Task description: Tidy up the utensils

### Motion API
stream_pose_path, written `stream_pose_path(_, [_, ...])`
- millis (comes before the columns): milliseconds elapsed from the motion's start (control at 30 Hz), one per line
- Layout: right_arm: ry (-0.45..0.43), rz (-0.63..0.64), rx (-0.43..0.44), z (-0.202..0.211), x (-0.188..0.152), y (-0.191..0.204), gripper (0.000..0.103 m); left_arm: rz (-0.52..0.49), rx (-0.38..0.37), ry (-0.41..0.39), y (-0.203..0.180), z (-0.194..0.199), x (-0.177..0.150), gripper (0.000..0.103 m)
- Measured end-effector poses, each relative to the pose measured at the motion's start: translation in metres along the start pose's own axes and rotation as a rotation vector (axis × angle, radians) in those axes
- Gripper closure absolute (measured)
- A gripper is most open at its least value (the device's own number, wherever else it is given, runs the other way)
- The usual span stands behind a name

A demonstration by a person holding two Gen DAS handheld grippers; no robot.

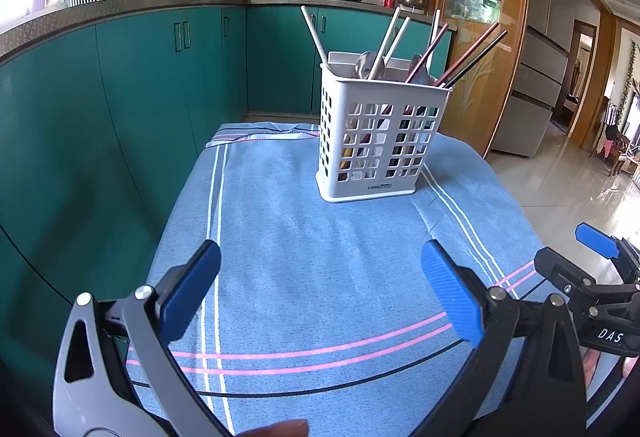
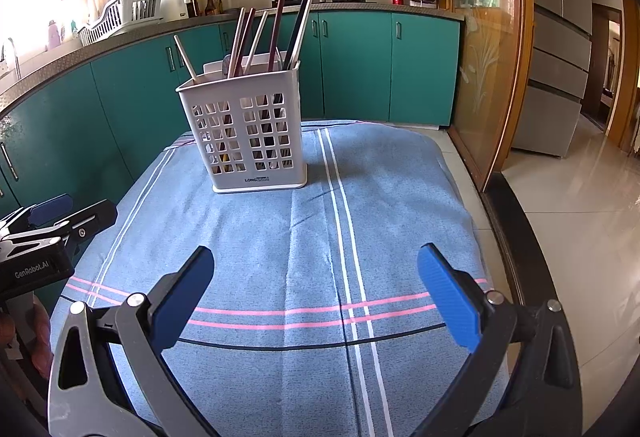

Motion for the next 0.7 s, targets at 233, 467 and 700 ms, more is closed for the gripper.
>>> stream_pose_path(233, [0.001,-0.005,-0.005,-0.0019,-0.0004,-0.0017,0.003,-0.001,0.000,-0.001,-0.0002,0.0005,0.0005,0.004])
stream_pose_path(467, [0.001,-0.005,-0.006,-0.0019,-0.0001,-0.0008,0.003,-0.005,0.003,0.001,0.0017,0.0014,-0.0002,0.004])
stream_pose_path(700, [0.000,-0.004,-0.006,-0.0020,-0.0001,-0.0008,0.003,-0.005,0.009,-0.006,0.0009,0.0014,-0.0007,0.004])
Point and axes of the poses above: each gripper's, at about its wrist camera, not at the fingertips, and z roughly against the way its jaws point, y to its left, x to its top, the point moved 5 cm from there along -z, roughly the way its jaws point, and after that the axes turned 12 degrees about -x, right-handed, at the moved point
